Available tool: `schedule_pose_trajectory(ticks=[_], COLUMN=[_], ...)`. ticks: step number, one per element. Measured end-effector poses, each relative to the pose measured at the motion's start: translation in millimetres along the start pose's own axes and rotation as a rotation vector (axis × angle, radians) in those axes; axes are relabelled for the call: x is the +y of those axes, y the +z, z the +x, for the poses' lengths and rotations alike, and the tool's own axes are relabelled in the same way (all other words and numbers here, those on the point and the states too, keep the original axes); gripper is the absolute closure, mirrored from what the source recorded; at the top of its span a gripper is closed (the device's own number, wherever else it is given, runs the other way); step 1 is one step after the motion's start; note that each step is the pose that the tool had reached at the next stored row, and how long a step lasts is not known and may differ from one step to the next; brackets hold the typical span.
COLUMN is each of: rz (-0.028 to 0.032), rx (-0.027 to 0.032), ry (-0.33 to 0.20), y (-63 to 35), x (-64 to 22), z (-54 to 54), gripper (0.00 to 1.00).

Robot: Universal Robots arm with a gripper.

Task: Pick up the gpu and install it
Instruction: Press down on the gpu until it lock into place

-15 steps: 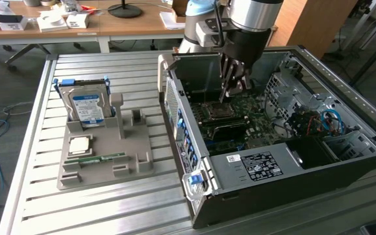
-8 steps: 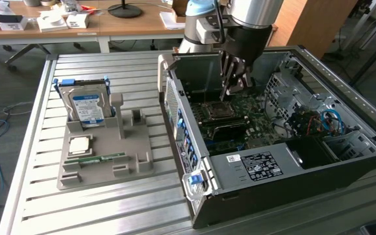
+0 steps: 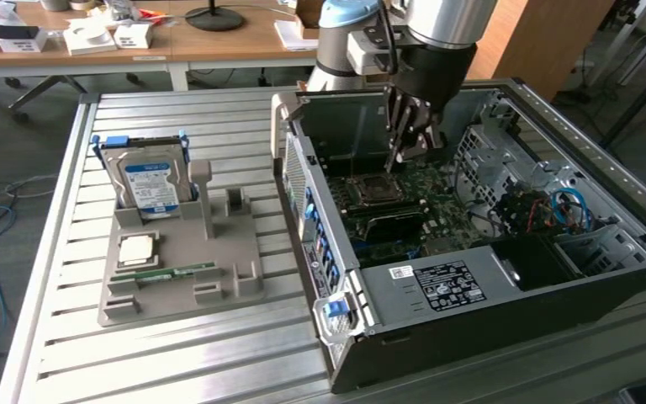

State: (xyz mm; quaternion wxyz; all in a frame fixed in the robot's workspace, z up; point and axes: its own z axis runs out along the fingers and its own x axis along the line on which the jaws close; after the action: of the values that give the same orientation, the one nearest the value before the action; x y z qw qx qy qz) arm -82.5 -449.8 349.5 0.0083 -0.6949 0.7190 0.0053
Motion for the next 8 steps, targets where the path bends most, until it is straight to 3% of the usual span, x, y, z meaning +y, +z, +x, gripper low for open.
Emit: schedule_pose_trajectory(ticks=[8], rz=[-0.0001], rx=[0.0], ry=[0.0], y=[0.0], x=[-7.2], z=[-0.2], gripper=[0.89])
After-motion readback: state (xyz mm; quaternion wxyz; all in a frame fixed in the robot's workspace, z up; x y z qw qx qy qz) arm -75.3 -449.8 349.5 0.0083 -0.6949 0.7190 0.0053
